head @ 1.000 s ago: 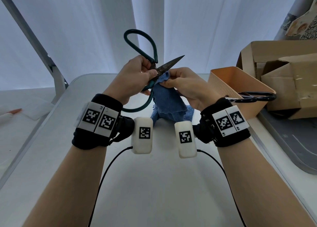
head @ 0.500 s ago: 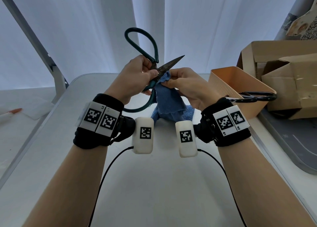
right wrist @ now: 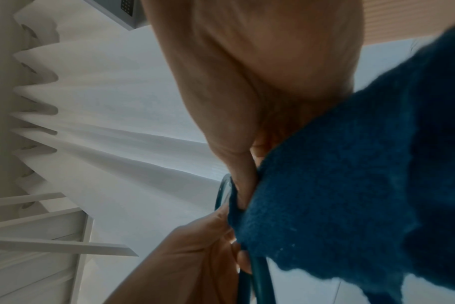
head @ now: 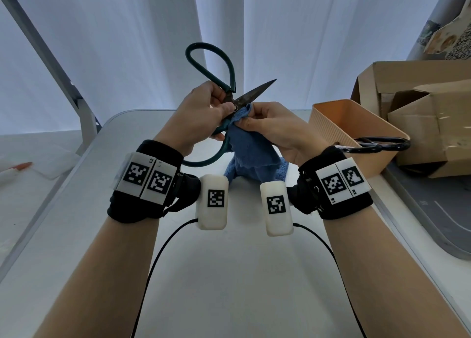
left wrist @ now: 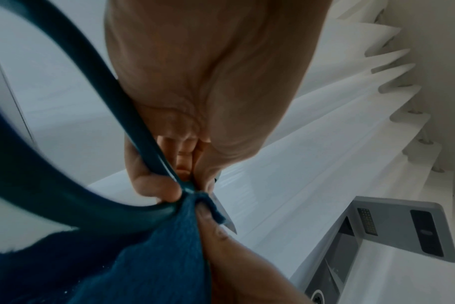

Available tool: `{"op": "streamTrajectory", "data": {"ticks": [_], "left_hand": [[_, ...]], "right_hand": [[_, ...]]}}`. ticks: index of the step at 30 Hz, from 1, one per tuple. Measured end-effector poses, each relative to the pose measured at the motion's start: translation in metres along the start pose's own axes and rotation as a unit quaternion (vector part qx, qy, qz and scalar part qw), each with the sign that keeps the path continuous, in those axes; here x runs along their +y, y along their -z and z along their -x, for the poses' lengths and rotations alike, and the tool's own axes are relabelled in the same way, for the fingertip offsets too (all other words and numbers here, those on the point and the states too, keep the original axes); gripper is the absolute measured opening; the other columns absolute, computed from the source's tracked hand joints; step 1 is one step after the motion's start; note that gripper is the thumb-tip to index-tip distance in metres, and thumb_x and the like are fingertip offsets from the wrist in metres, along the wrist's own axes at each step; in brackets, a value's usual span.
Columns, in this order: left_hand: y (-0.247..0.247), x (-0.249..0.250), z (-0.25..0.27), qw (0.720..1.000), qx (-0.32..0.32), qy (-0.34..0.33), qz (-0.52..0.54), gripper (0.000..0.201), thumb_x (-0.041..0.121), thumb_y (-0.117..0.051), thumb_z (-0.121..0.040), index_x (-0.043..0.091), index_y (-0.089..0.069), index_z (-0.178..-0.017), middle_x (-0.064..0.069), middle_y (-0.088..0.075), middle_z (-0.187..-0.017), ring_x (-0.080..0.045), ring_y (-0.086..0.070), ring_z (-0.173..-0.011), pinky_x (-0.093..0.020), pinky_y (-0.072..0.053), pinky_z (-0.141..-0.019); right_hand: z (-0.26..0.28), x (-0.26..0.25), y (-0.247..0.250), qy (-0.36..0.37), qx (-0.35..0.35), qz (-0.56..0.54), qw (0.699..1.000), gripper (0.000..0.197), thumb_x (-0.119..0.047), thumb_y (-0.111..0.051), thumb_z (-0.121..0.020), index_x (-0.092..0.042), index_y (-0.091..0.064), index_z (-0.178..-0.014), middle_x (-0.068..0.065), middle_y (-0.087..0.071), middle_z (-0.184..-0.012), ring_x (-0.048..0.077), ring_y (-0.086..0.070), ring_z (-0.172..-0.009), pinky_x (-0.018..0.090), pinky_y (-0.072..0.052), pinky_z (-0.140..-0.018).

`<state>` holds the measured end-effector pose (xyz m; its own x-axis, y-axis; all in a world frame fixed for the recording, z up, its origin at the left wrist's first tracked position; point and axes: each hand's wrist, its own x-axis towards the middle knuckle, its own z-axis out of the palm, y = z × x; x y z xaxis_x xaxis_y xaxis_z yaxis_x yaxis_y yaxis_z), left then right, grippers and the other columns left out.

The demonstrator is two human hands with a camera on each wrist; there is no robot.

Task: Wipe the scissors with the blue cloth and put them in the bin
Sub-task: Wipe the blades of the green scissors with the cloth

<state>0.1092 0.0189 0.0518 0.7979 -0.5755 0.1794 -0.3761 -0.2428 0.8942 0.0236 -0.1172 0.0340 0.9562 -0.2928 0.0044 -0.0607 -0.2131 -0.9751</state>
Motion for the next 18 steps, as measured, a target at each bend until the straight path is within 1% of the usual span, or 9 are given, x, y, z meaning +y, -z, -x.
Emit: {"op": "streamTrajectory", "data": {"ticks": [1,2,5,7,9,12,15,16,18], "left_hand": [[0.0009,0.0002,-0.0002,1.000,0.000,0.001,0.002,0.010,0.013,-0.059,-0.099,0.009,-0.055,-0.107,-0.011,-0.057,-0.105,-0.015,-0.061,-0.074,-0.022,-0.053,-0.049],[0.0018,0.0003,-0.0003,1.000,0.001,0.002,0.003,0.010,0.013,-0.059,-0.099,0.009,-0.055,-0.107,-0.012,-0.058,-0.105,-0.015,-0.060,-0.073,-0.021,-0.052,-0.049],[0.0032,-0.0008,0.0000,1.000,0.002,0.002,0.000,0.010,0.013,-0.060,-0.098,0.009,-0.055,-0.106,-0.011,-0.057,-0.105,-0.014,-0.060,-0.072,-0.020,-0.051,-0.049],[0.0019,-0.0019,0.0002,1.000,0.003,0.002,-0.007,0.011,0.012,-0.061,-0.097,0.009,-0.056,-0.107,-0.009,-0.057,-0.104,-0.013,-0.061,-0.071,-0.021,-0.052,-0.048],[0.0000,-0.0025,0.0002,1.000,0.002,0.002,-0.013,0.014,0.012,-0.062,-0.097,0.008,-0.056,-0.109,-0.009,-0.059,-0.104,-0.012,-0.062,-0.069,-0.022,-0.053,-0.048],[-0.0011,-0.0018,-0.0003,1.000,0.004,0.001,-0.011,0.013,0.012,-0.061,-0.097,0.008,-0.056,-0.109,-0.008,-0.059,-0.103,-0.013,-0.062,-0.070,-0.022,-0.053,-0.048],[0.0006,-0.0015,-0.0007,1.000,0.006,0.001,-0.005,0.011,0.013,-0.060,-0.098,0.009,-0.056,-0.107,-0.009,-0.058,-0.103,-0.014,-0.061,-0.072,-0.021,-0.052,-0.049],[0.0013,-0.0019,-0.0006,1.000,0.005,0.002,-0.007,0.011,0.013,-0.060,-0.098,0.009,-0.056,-0.107,-0.009,-0.058,-0.103,-0.014,-0.061,-0.072,-0.021,-0.052,-0.049],[0.0015,-0.0028,-0.0002,1.000,0.004,0.001,-0.015,0.012,0.012,-0.061,-0.097,0.009,-0.056,-0.108,-0.008,-0.057,-0.103,-0.013,-0.061,-0.072,-0.021,-0.052,-0.047]], "right_hand": [[-0.0003,-0.0001,-0.0009,-0.002,0.005,-0.003,1.000,0.016,-0.017,-0.067,-0.094,-0.004,-0.063,-0.086,0.012,-0.070,-0.090,0.022,-0.067,-0.085,0.035,-0.056,-0.080],[-0.0008,0.0002,-0.0017,-0.007,0.010,-0.008,1.000,0.021,-0.020,-0.068,-0.093,-0.002,-0.061,-0.085,0.011,-0.068,-0.087,0.020,-0.065,-0.081,0.035,-0.056,-0.077],[-0.0008,-0.0002,-0.0024,-0.009,0.013,-0.015,1.000,0.028,-0.014,-0.066,-0.094,0.011,-0.063,-0.103,0.018,-0.071,-0.097,0.022,-0.066,-0.087,0.039,-0.057,-0.084],[0.0000,-0.0004,-0.0006,-0.005,0.003,0.002,1.000,0.015,-0.007,-0.062,-0.095,0.000,-0.070,-0.105,0.016,-0.073,-0.104,0.018,-0.066,-0.092,0.033,-0.056,-0.086],[0.0016,-0.0009,0.0018,-0.003,-0.009,0.012,1.000,0.015,-0.003,-0.060,-0.095,-0.006,-0.071,-0.104,0.012,-0.073,-0.104,0.016,-0.066,-0.094,0.030,-0.055,-0.088],[0.0016,-0.0003,0.0026,-0.005,-0.001,0.014,1.000,0.016,-0.008,-0.064,-0.094,0.003,-0.069,-0.105,0.018,-0.073,-0.105,0.019,-0.067,-0.091,0.035,-0.056,-0.089],[-0.0004,0.0009,0.0000,-0.008,0.013,0.005,1.000,0.030,-0.015,-0.068,-0.093,0.013,-0.062,-0.103,0.022,-0.071,-0.101,0.021,-0.066,-0.088,0.041,-0.056,-0.089],[-0.0011,0.0015,-0.0008,-0.007,0.009,0.004,1.000,0.028,-0.013,-0.067,-0.093,0.012,-0.063,-0.105,0.022,-0.071,-0.104,0.021,-0.065,-0.089,0.041,-0.056,-0.089],[-0.0010,0.0016,-0.0006,-0.005,-0.006,0.012,1.000,0.014,-0.006,-0.063,-0.094,0.002,-0.070,-0.103,0.015,-0.073,-0.103,0.015,-0.066,-0.089,0.030,-0.057,-0.082]]}}
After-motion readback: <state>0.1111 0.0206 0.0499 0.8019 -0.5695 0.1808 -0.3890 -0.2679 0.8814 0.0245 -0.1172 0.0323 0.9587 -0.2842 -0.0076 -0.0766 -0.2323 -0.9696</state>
